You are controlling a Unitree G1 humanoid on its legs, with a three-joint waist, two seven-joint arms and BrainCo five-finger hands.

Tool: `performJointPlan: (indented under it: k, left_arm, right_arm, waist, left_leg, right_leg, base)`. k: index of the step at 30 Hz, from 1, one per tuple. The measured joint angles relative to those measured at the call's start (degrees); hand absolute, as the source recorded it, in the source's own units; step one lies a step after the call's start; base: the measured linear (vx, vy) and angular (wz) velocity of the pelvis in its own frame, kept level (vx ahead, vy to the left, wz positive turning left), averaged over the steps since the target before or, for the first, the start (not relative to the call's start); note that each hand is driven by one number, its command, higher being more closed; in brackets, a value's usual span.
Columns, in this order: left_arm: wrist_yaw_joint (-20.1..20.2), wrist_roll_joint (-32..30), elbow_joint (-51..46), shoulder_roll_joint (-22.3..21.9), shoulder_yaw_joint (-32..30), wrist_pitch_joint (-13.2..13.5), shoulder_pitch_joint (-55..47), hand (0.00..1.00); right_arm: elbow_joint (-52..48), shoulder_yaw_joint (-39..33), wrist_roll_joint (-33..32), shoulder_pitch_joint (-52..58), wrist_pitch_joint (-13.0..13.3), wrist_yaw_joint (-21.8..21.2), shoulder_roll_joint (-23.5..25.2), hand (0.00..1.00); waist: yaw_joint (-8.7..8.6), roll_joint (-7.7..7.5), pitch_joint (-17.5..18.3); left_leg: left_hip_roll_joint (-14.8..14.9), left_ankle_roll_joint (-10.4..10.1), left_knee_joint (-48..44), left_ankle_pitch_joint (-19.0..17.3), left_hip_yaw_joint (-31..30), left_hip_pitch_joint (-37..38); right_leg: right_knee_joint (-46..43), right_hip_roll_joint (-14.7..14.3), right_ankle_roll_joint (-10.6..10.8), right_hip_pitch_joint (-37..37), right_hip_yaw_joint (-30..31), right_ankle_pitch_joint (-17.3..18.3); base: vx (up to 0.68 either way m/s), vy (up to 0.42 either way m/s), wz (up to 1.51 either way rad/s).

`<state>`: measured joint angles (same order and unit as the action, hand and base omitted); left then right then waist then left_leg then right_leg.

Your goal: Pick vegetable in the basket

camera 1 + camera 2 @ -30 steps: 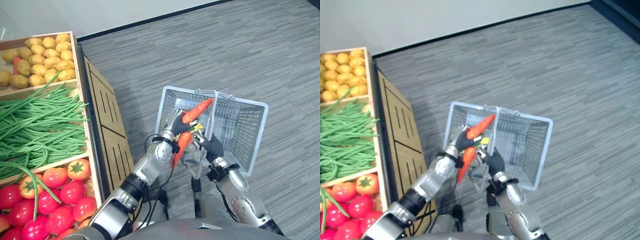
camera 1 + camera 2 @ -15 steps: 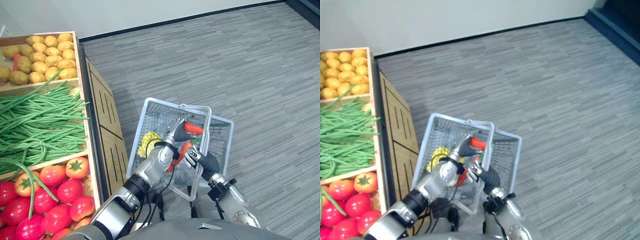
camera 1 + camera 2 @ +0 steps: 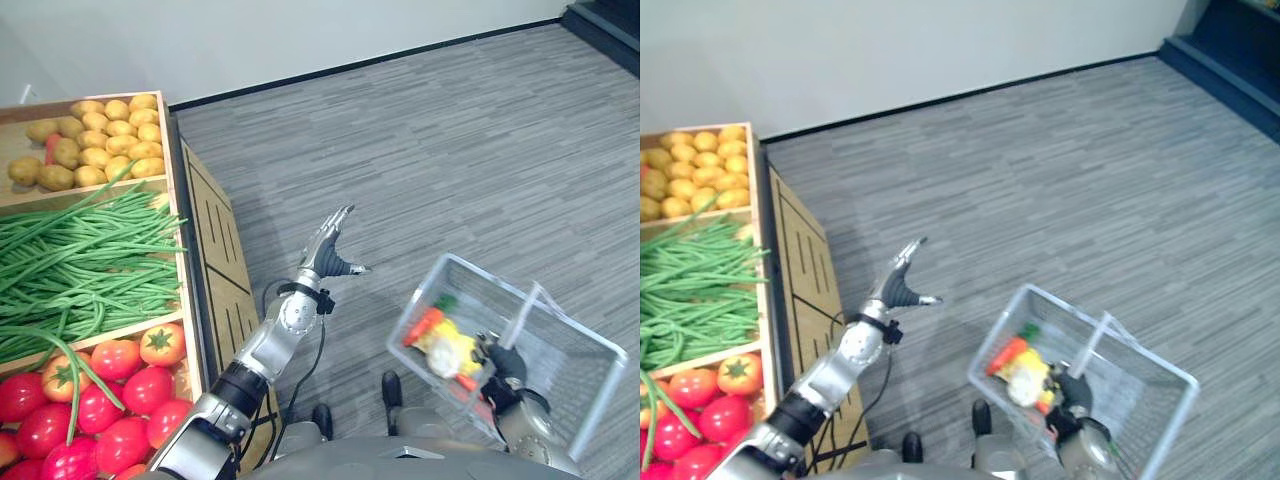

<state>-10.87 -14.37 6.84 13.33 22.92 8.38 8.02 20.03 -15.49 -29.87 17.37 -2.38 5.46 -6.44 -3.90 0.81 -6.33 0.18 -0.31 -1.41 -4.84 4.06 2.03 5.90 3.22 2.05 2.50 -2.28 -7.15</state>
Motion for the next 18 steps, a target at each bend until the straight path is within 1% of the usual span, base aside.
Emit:
performJointPlan:
  k: [1, 3, 4, 5, 6, 7, 8, 9, 10, 12, 13, 15, 16, 18]
  left_arm:
    - [0.1, 1.8, 0.1, -0.4, -0.9, 0.2, -0.9, 0.0]
    - [0.0, 2.5, 1.8, -1.1, -3.0, 0.4, -2.2, 0.0]
    - [0.1, 2.5, 6.0, -1.8, -4.2, 0.4, -2.3, 0.0]
    - [0.2, 2.5, 11.5, -2.3, -5.2, -0.3, -2.4, 0.0]
    - [0.3, 2.4, 14.6, -2.6, -5.9, -0.6, -2.5, 0.0]
    - [0.6, 2.4, 21.4, -3.6, -8.0, -1.3, -2.7, 0.0]
    - [0.6, 2.5, 28.0, -4.6, -10.5, -2.5, -2.9, 0.0]
    - [0.6, 2.5, 31.0, -5.1, -11.6, -3.1, -2.9, 0.0]
    - [0.5, 2.5, 36.9, -5.6, -13.4, -4.1, -3.1, 0.0]
    - [0.5, 2.1, 44.1, -5.9, -15.1, -5.6, -4.0, 0.0]
    - [0.6, 0.3, 47.4, -6.0, -16.1, -6.6, -5.0, 0.0]
    - [0.6, -1.5, 50.9, -6.1, -17.5, -7.4, -6.6, 0.0]
    - [0.8, -3.2, 51.7, -6.1, -18.3, -7.9, -7.7, 0.0]
    - [1.0, -5.2, 51.8, -6.1, -19.0, -8.0, -8.7, 0.0]
  right_arm:
    - [1.7, -1.4, 1.0, -0.5, 0.0, 0.6, 0.4, 1.0]
    - [4.6, -3.7, 2.4, -1.8, 0.0, 1.6, 1.3, 1.0]
    - [6.4, -4.6, 3.6, -2.5, 0.0, 2.0, 1.5, 1.0]
    - [7.8, -5.0, 4.3, -3.0, 0.0, 2.5, 1.5, 1.0]
    - [8.5, -5.3, 4.4, -3.3, 0.0, 2.7, 1.7, 1.0]
    - [9.5, -5.9, 5.2, -3.8, -0.1, 2.9, 2.2, 1.0]
    - [10.3, -6.4, 6.8, -4.2, -0.1, 3.4, 2.8, 1.0]
    - [10.6, -6.5, 7.6, -4.4, -0.1, 3.7, 3.1, 1.0]
    - [11.4, -6.6, 8.9, -4.8, -0.1, 3.9, 3.4, 1.0]
    - [12.1, -6.6, 10.9, -5.4, -0.5, 4.2, 3.8, 1.0]
    - [12.7, -6.6, 12.4, -6.2, -0.5, 4.3, 3.8, 1.0]
    - [12.8, -6.6, 13.7, -6.9, -0.6, 4.3, 4.1, 1.0]
    - [12.8, -6.6, 15.0, -7.3, -0.6, 4.5, 4.3, 1.0]
    - [12.8, -6.6, 16.0, -7.8, -0.6, 4.8, 4.3, 1.0]
  waist:
    - [0.04, 0.08, 0.2]
    - [0.07, 0.11, 0.2]
    - [0.1, 0.25, 0.3]
    - [0.08, 0.35, 0.3]
    - [0.06, 0.33, 0.3]
    - [0.08, 0.33, 0.3]
    - [0.09, 0.33, 0.3]
    - [0.09, 0.33, 0.3]
    - [0.1, 0.32, 0.3]
    - [0.12, 0.32, 0.3]
    - [0.2, 0.32, 0.3]
    - [0.37, 0.33, 0.3]
    - [0.38, 0.32, 0.3]
    - [0.49, 0.31, 0.3]
  left_leg:
    - [0.0, -0.2, 0.4, 0.2, -0.3, 0.3]
    - [0.0, -0.4, 0.4, 0.3, -0.6, 0.2]
    - [0.0, -0.6, 0.4, 0.3, -0.8, 0.3]
    - [0.0, -0.6, 0.4, 0.3, -1.2, 0.3]
    - [0.1, -0.7, 0.5, 0.4, -1.3, 0.5]
    - [0.2, -0.7, 0.6, 0.3, -1.3, 0.8]
    - [0.3, -0.8, 0.9, 0.3, -1.2, 0.9]
    - [0.4, -0.8, 0.9, 0.3, -1.2, 0.9]
    - [0.5, -1.0, 1.1, 0.4, -1.2, 1.0]
    - [0.7, -1.1, 1.2, 0.4, -0.9, 1.2]
    - [0.9, -1.2, 1.2, 0.3, -0.4, 1.4]
    - [1.3, -1.5, 1.3, 0.1, 0.1, 2.0]
    - [1.5, -1.5, 1.3, 0.0, 0.2, 2.2]
    - [1.6, -1.5, 1.3, 0.0, 0.2, 2.5]
  right_leg:
    - [0.0, 0.0, 0.5, -0.2, -0.4, 0.4]
    - [0.0, 0.0, 0.6, -0.2, -0.8, 0.7]
    - [0.0, 0.1, 0.6, -0.4, -1.1, 0.7]
    - [0.0, 0.1, 0.4, -0.6, -1.4, 0.9]
    - [0.0, 0.0, 0.4, -0.8, -1.5, 0.9]
    - [0.0, -0.1, 0.3, -1.0, -1.5, 1.0]
    - [0.0, -0.2, 0.1, -1.1, -1.5, 1.1]
    - [0.0, -0.3, 0.1, -1.0, -1.5, 1.1]
    - [0.0, -0.4, 0.0, -1.0, -1.5, 1.2]
    - [0.0, -0.6, 0.0, -1.0, -1.4, 1.2]
    - [0.0, -0.8, -0.1, -1.0, -1.1, 1.3]
    - [0.0, -1.2, -0.1, -1.3, -0.8, 1.4]
    - [0.0, -1.3, -0.1, -1.5, -0.8, 1.4]
    - [0.0, -1.5, -0.1, -1.7, -0.8, 1.4]
  base:
    - [-0.04, -0.022, 0.14]
    - [-0.04, -0.017, 0.1]
    - [-0.04, -0.013, 0.13]
    - [-0.04, -0.012, 0.13]
    - [-0.03, -0.013, 0.06]
    - [0.0, 0.0, 0.0]
    - [0.0, 0.0, 0.0]
    - [0.0, 0.0, 0.0]
    - [0.0, 0.0, 0.0]
    - [0.02, -0.016, -0.06]
    - [0.04, -0.011, -0.12]
    - [0.05, -0.008, -0.13]
    - [0.05, -0.006, -0.07]
    - [0.02, -0.001, -0.01]
